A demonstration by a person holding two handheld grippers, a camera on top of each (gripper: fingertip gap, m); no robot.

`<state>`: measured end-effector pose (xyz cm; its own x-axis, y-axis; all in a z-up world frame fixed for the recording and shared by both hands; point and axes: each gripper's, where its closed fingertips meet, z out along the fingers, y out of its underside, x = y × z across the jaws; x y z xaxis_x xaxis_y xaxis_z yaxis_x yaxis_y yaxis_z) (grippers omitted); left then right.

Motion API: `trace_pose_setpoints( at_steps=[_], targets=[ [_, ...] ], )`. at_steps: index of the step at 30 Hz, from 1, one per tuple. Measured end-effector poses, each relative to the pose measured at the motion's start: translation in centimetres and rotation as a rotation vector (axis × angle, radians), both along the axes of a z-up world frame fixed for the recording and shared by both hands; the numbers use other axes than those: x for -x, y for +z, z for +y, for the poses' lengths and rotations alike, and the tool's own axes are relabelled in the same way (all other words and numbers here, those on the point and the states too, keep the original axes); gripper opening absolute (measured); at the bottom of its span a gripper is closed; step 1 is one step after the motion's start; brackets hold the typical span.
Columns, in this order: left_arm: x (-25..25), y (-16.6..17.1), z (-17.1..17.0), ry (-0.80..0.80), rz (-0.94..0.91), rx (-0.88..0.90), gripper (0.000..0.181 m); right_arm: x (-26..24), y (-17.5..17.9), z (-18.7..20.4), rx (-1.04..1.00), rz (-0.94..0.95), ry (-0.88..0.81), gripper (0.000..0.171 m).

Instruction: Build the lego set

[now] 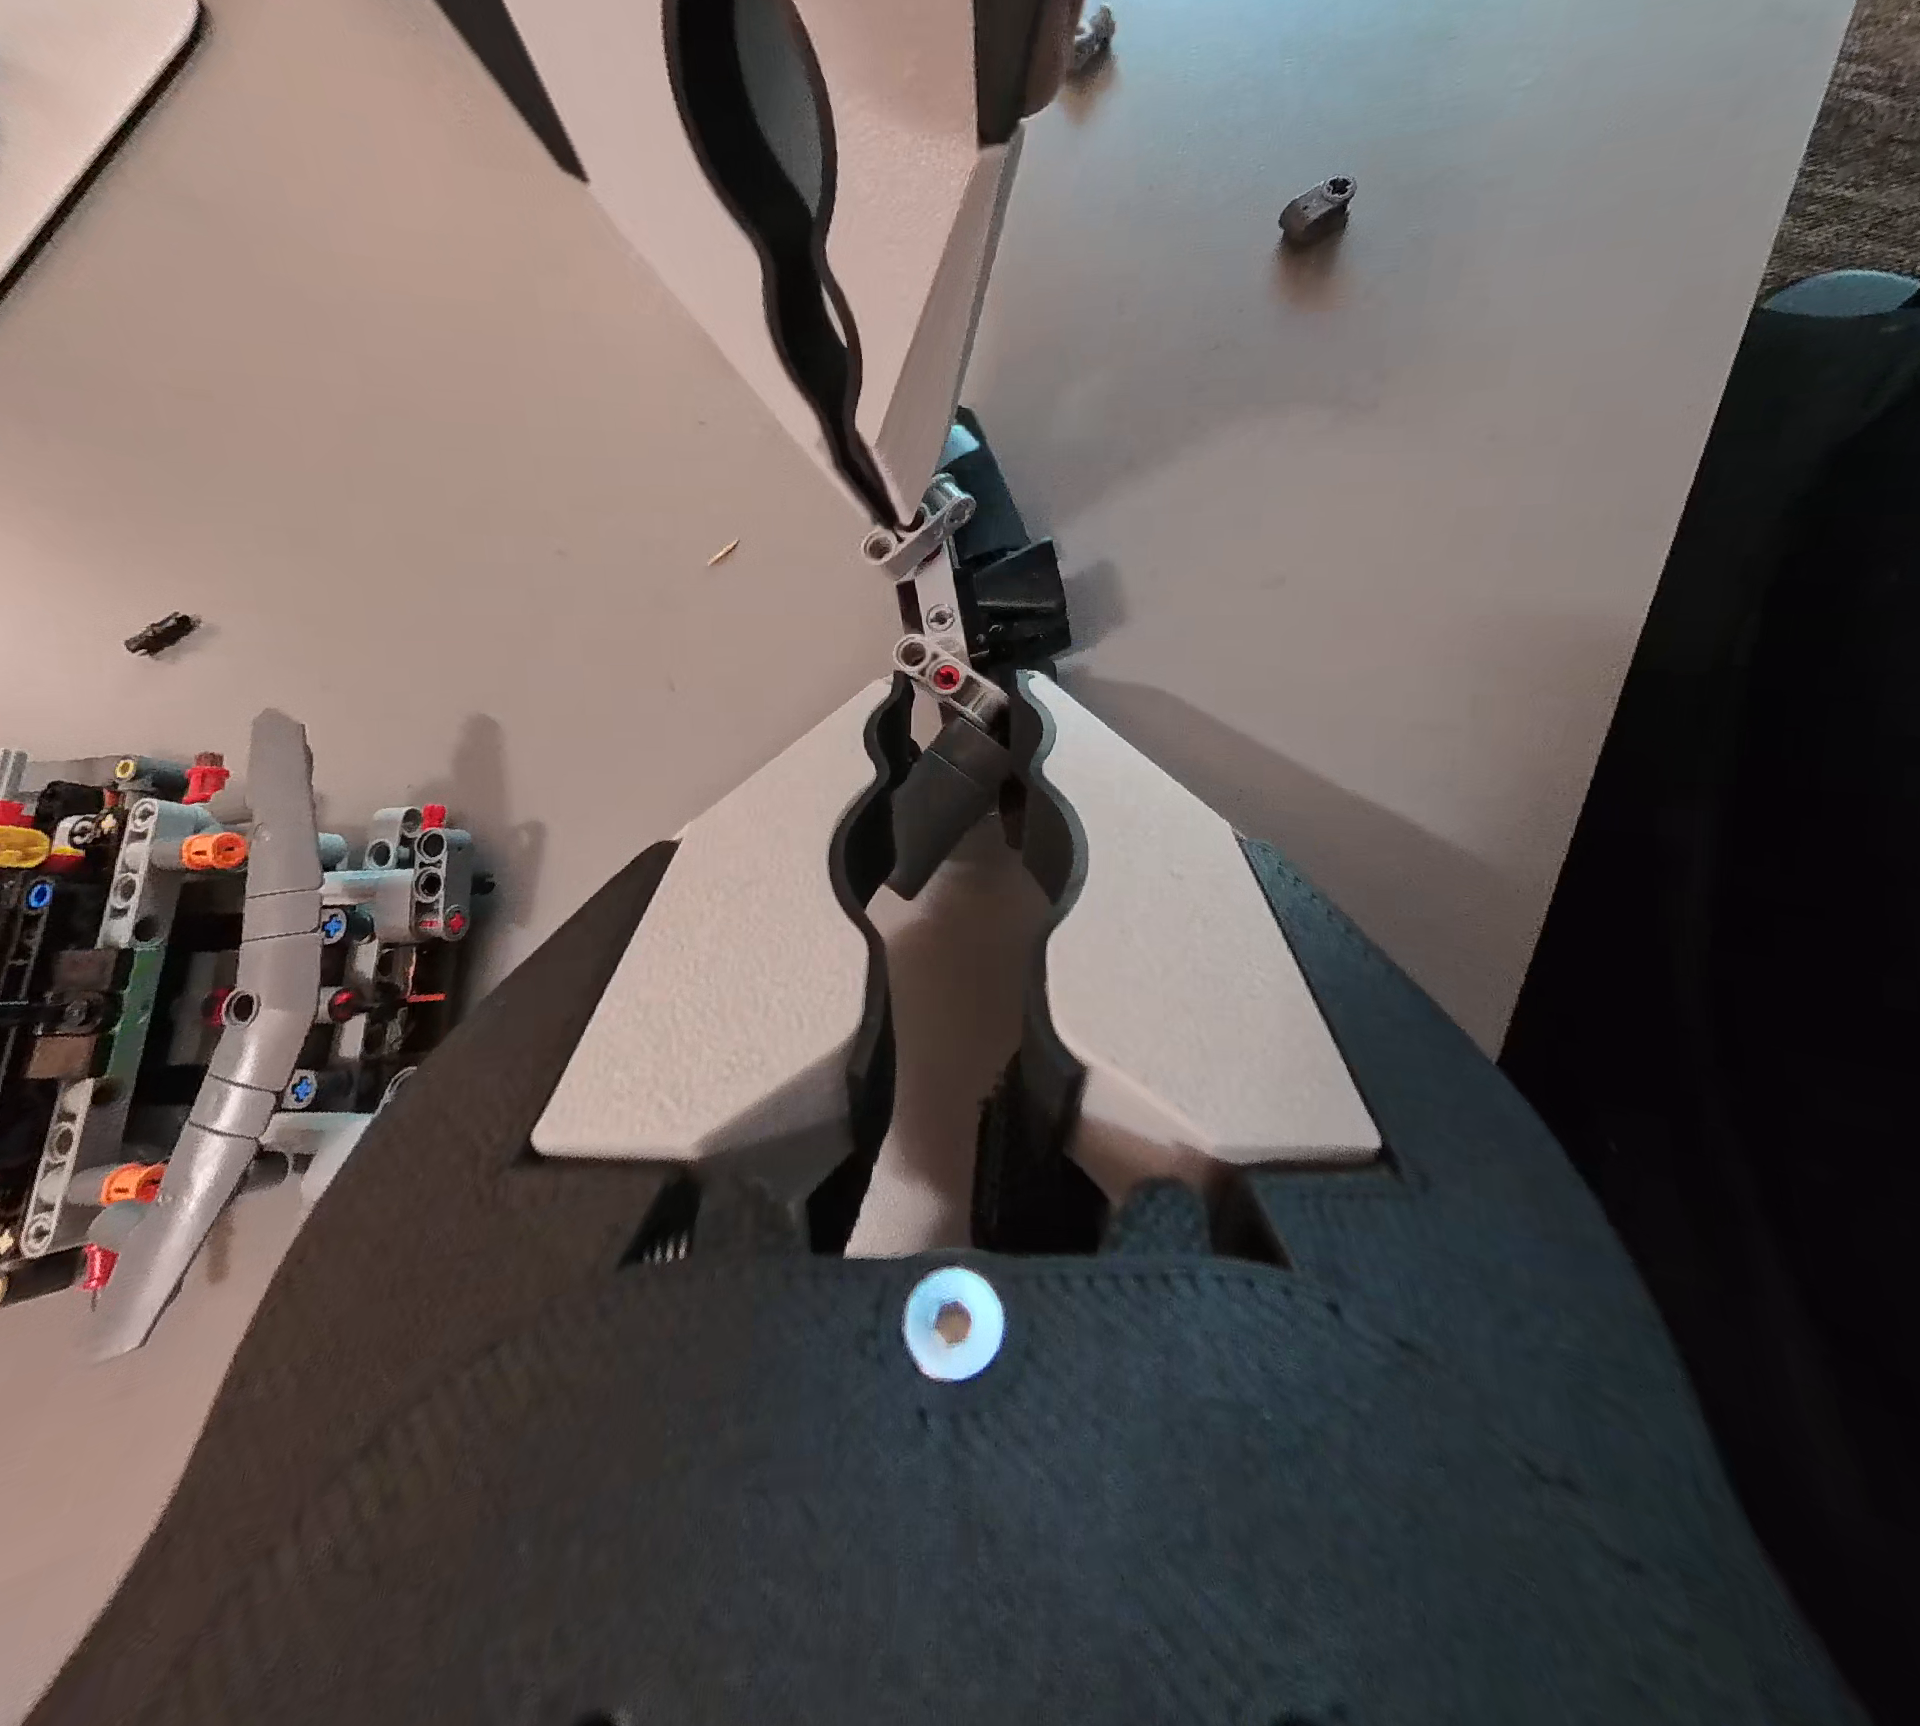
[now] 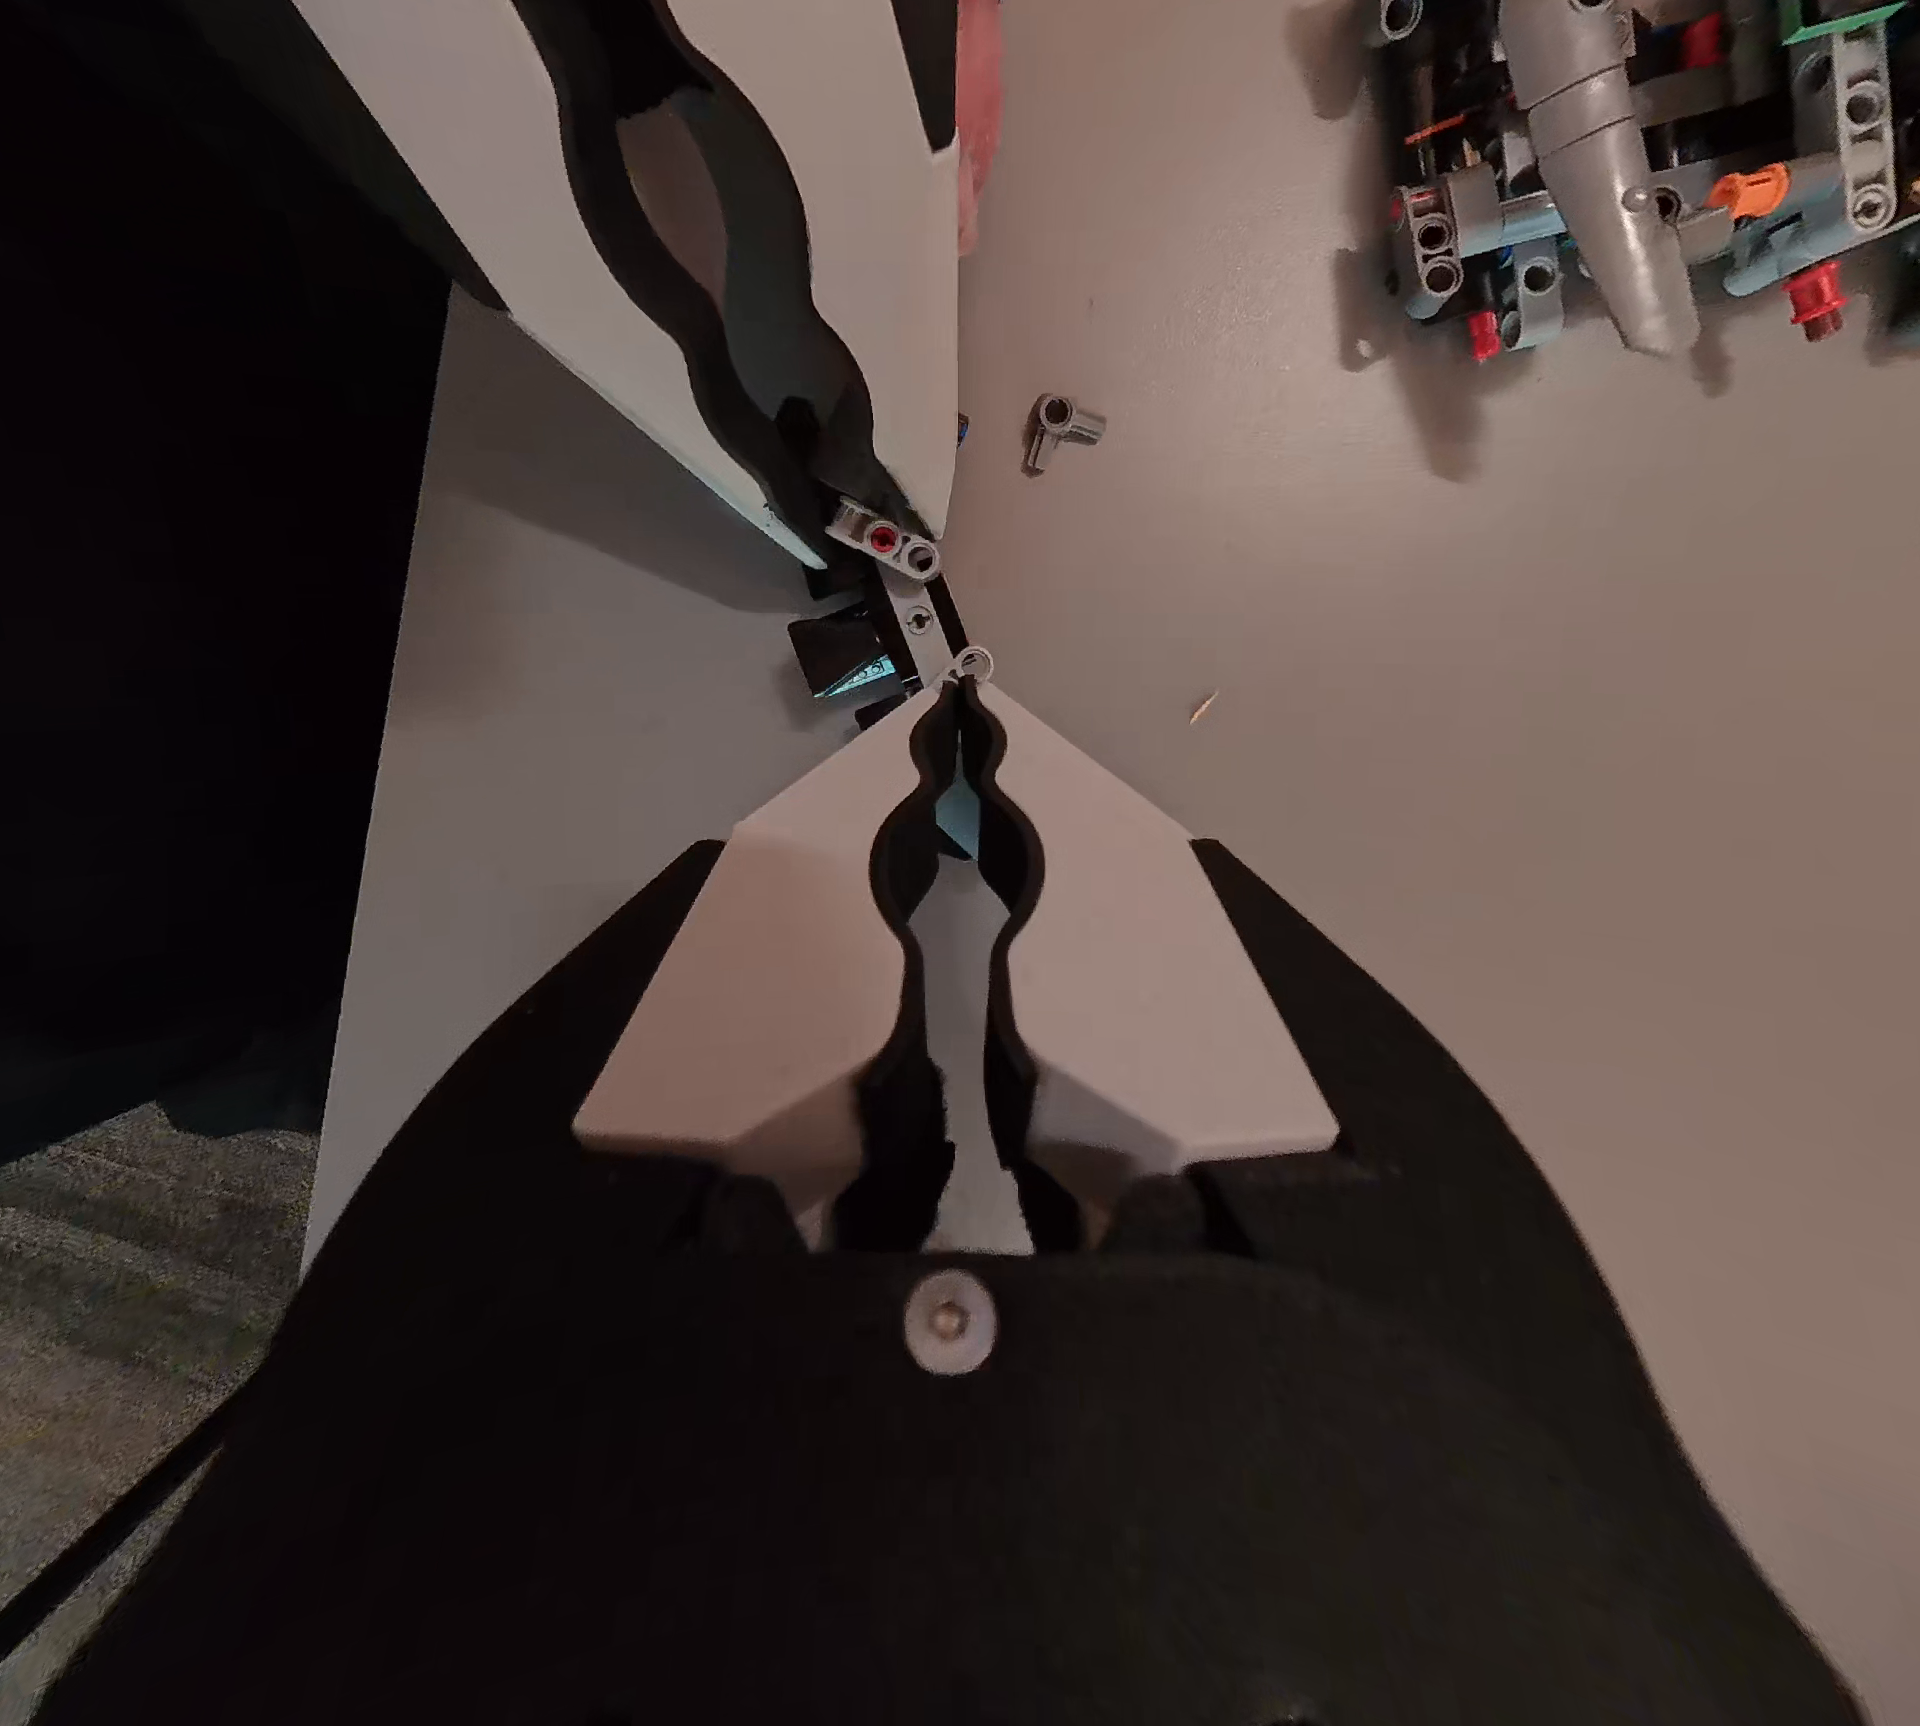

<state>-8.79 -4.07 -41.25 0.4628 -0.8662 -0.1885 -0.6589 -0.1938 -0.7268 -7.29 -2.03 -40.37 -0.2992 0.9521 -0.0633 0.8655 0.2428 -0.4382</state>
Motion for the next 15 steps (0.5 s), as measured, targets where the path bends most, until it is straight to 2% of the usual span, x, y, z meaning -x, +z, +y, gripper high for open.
trace_pose_setpoints(
  at_steps=[15],
  targets=[
    [-0.63,0.01,0.25,0.002,0.026,-0.01,0.014,-0.81,-0.03,-0.31,-0.006,0.005,0.014,0.0]
  ],
)
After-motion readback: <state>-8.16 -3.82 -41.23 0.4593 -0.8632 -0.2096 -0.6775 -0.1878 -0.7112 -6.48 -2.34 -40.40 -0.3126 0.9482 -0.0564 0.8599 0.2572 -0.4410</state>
